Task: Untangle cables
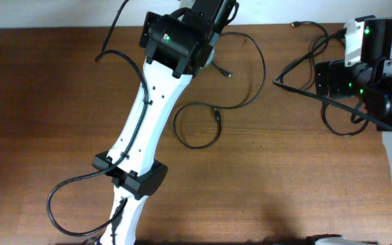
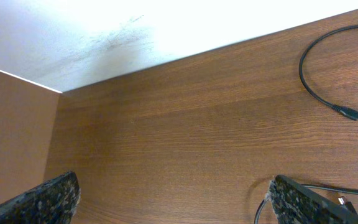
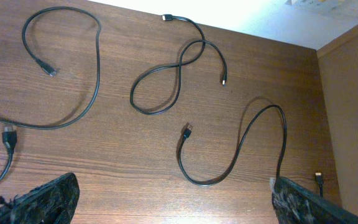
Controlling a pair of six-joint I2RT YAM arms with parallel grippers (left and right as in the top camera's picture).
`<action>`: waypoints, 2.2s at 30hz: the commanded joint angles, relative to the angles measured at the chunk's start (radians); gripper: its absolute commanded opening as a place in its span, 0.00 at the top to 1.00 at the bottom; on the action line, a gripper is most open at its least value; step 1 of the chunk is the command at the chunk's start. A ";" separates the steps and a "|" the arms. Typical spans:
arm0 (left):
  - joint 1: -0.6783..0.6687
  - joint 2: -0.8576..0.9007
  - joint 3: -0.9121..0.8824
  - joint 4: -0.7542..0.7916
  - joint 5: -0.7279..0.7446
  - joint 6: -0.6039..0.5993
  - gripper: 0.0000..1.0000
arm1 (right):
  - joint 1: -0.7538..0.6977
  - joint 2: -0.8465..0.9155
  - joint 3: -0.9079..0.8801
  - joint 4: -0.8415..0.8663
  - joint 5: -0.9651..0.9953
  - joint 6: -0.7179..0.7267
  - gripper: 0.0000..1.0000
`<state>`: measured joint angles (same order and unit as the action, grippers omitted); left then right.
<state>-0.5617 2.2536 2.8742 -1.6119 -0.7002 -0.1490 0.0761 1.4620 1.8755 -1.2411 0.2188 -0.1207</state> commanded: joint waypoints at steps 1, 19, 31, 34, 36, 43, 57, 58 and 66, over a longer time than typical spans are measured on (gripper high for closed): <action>-0.001 0.003 0.001 -0.002 -0.019 0.009 0.01 | -0.003 0.004 -0.003 0.000 -0.005 -0.002 0.02; 0.173 -0.637 -0.208 0.270 0.214 -0.047 0.01 | -0.003 0.004 -0.003 0.000 -0.005 -0.002 0.02; 0.238 -1.409 -1.382 0.748 0.214 -0.212 0.01 | -0.003 0.004 -0.003 0.000 -0.005 -0.002 0.02; 0.239 -1.558 -1.670 0.834 0.214 -0.286 0.01 | -0.003 0.004 -0.003 0.000 -0.005 -0.002 0.02; 0.247 -1.640 -1.831 0.901 0.214 -0.319 0.01 | -0.003 0.004 -0.003 0.000 -0.005 -0.002 0.02; 0.322 -1.969 -2.398 1.222 0.216 -0.382 0.01 | -0.003 0.004 -0.003 0.000 -0.005 -0.002 0.02; 0.491 -2.232 -2.789 1.625 0.303 -0.389 0.01 | -0.003 0.004 -0.003 0.000 -0.005 -0.002 0.02; 0.491 -2.240 -2.795 1.622 0.313 -0.377 0.01 | -0.003 0.004 -0.003 0.000 -0.005 -0.002 0.02; 0.491 -2.244 -2.856 1.662 0.336 -0.286 0.01 | -0.003 0.004 -0.003 0.000 -0.005 -0.002 0.02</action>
<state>-0.0761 0.0219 0.0402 0.0475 -0.3897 -0.4889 0.0761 1.4654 1.8729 -1.2438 0.2184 -0.1272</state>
